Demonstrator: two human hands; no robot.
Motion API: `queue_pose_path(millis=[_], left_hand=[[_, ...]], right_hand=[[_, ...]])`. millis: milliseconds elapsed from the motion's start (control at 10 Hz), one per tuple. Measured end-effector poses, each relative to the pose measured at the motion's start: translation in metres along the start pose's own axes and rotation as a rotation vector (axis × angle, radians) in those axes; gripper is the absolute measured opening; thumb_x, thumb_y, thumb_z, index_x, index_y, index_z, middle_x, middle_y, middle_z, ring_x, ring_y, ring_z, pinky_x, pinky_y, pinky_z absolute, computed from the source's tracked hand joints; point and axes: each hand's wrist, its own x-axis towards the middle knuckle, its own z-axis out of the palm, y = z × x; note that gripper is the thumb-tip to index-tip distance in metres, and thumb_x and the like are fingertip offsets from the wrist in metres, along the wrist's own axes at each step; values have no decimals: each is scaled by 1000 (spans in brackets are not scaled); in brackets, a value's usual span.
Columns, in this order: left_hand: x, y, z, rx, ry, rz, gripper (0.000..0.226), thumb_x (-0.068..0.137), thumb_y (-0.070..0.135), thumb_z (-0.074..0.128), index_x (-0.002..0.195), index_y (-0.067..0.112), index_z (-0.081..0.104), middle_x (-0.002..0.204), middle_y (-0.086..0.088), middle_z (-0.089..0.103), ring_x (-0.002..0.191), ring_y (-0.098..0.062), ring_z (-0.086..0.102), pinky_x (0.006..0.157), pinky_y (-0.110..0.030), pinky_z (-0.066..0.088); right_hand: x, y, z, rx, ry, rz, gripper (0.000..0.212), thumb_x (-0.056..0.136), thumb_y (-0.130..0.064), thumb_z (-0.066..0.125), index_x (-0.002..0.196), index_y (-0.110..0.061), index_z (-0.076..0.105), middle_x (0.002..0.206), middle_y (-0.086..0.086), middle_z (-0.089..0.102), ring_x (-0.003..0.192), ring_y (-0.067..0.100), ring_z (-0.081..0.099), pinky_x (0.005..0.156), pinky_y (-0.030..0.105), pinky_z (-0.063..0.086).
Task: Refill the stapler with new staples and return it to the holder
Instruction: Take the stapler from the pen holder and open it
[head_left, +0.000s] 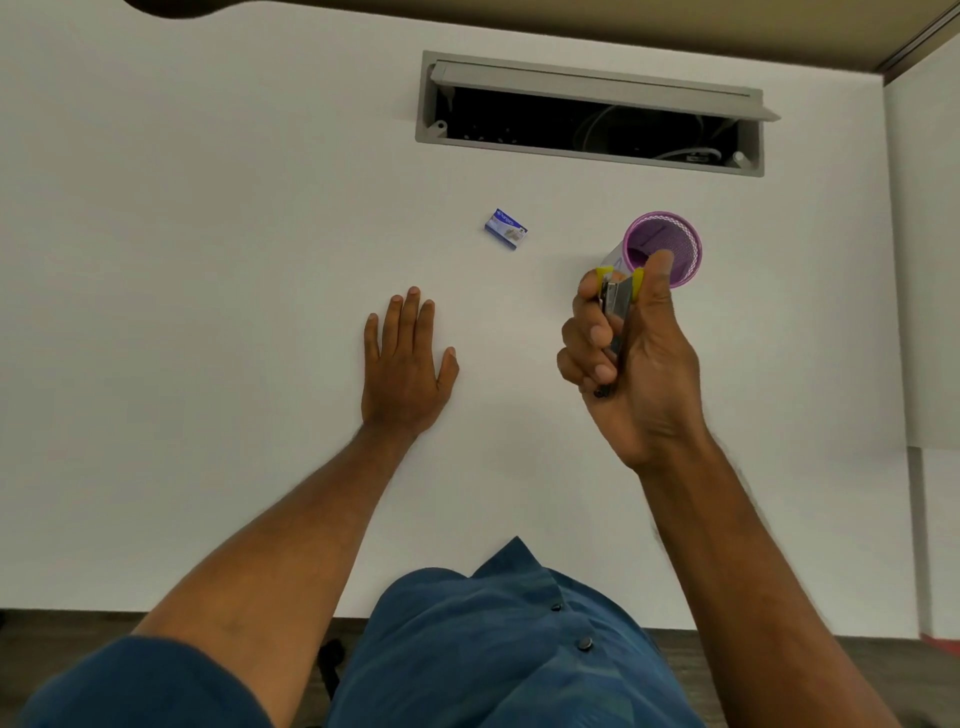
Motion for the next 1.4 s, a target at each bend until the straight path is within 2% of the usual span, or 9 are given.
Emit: queue_pose_path(millis=[200,400,500,700,900,1000,1200,1300,1400], left_hand=[[0,-1,2,0,14,2,65,102,44,36,157,9,29,168,-13,21,155,-30,21,126,-54,15],[1,-1,4,19,21,0,65,102,45,35,157,10,29,168,-12,22,155,-30,22,126,-54,17],[1,-1,5,20,24,0,65,102,45,36,157,10,29,168,-12,23,155,-30,22,126,-54,17],[1,-2,6,8,33,4,65,102,45,37,157,10,29,168,-13,22,155,-30,21,126,-54,16],[1,-3,8,15,42,13,65,102,45,36,157,10,29,168,-13,22,155,-30,22,126,-53,16],[1,-3,8,22,42,11,65,102,46,36,157,10,29,167,-13,23,155,-30,22,126,-53,16],[2,-3,8,9,23,3,65,102,45,38,156,10,31,167,-13,24,155,-30,22,127,-53,15],[3,6,4,-64,2,-58,63,101,44,41,155,12,34,167,-11,25,155,-29,22,127,-53,14],[6,22,-4,-196,-16,-166,60,100,41,45,153,13,38,167,-8,26,156,-27,20,128,-49,9]], right_hand=[[-4,-8,8,46,-53,-15,63,105,-59,21,91,-15,64,60,-5,49,41,5,33,43,20,29],[-6,-7,9,58,-67,-14,70,104,-61,15,105,-12,65,72,0,58,47,8,46,46,21,35],[-7,-6,10,36,-49,-20,67,104,-59,18,101,-13,66,69,-1,57,45,7,44,45,21,36],[-8,-3,12,41,-19,7,63,104,-59,23,89,-16,66,61,-7,52,41,5,35,43,19,29],[-10,2,12,54,-23,22,62,104,-60,23,93,-16,66,63,-7,52,43,5,37,43,19,31],[-12,3,12,71,-29,13,64,104,-61,21,100,-14,65,68,-4,55,45,6,41,44,20,35],[-14,8,12,76,-20,-22,75,105,-60,13,133,-8,61,91,0,59,61,9,48,49,21,40],[-14,17,12,91,38,-43,71,107,-55,17,143,-6,53,92,0,50,70,10,48,52,21,44],[-14,23,11,100,77,-55,67,108,-52,19,144,-7,53,88,-1,47,72,10,49,54,22,45]])
